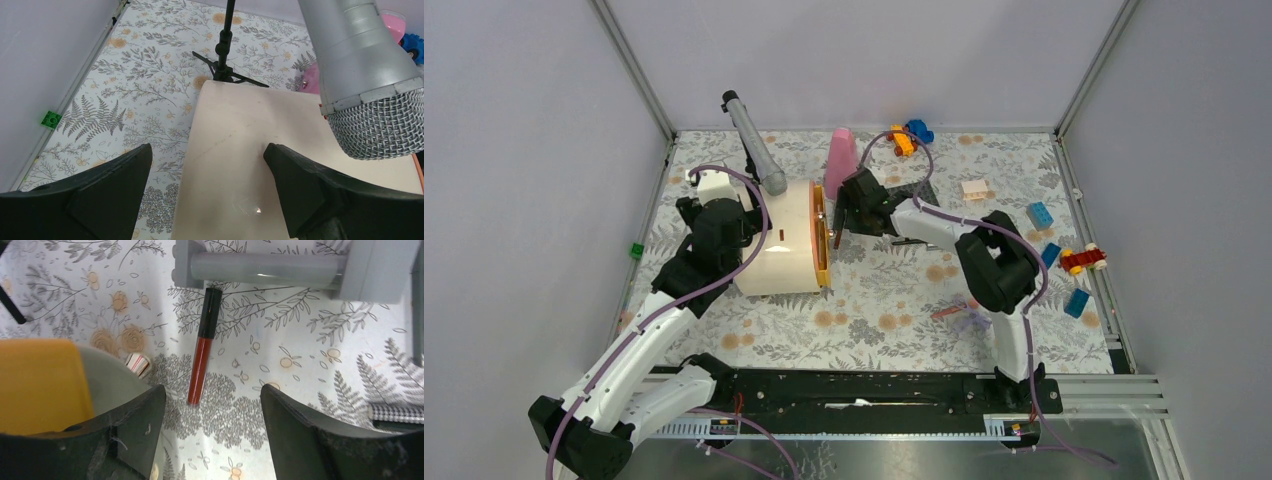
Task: Organize the makeup
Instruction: Move the makeup to the center of the board.
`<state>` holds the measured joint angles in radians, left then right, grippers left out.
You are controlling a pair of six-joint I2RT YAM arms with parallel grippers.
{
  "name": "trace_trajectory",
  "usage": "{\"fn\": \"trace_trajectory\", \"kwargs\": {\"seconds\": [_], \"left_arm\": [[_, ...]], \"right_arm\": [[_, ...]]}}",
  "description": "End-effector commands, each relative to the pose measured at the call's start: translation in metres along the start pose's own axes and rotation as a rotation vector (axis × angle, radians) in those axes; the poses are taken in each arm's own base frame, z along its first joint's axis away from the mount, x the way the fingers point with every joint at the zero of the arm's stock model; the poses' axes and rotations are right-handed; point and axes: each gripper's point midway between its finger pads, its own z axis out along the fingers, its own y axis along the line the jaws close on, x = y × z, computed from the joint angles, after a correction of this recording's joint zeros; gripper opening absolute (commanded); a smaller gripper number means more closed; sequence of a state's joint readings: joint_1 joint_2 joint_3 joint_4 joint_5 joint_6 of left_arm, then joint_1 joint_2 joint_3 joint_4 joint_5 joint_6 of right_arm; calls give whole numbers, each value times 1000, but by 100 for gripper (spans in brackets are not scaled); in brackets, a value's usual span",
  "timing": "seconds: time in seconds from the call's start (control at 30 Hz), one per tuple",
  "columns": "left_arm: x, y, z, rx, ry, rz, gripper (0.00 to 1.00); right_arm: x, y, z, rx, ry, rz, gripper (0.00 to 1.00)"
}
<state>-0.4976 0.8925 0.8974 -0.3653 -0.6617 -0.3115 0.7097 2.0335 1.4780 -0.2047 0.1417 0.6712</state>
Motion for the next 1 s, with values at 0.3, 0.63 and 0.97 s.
{"fn": "trace_trajectory", "kwargs": {"seconds": [0.3,0.63,0.97], "left_arm": [[-8,5,-3,-14,-6,-2,99],[-9,5,-3,-11,-9,-5,99],[-9,4,-4,-8,-8,-5,99]], "right_arm": [[-12,8,42,23,-14,27,74],[9,-10,59,94,55,-4,44],[12,-36,48,164,58,-25,4]]}}
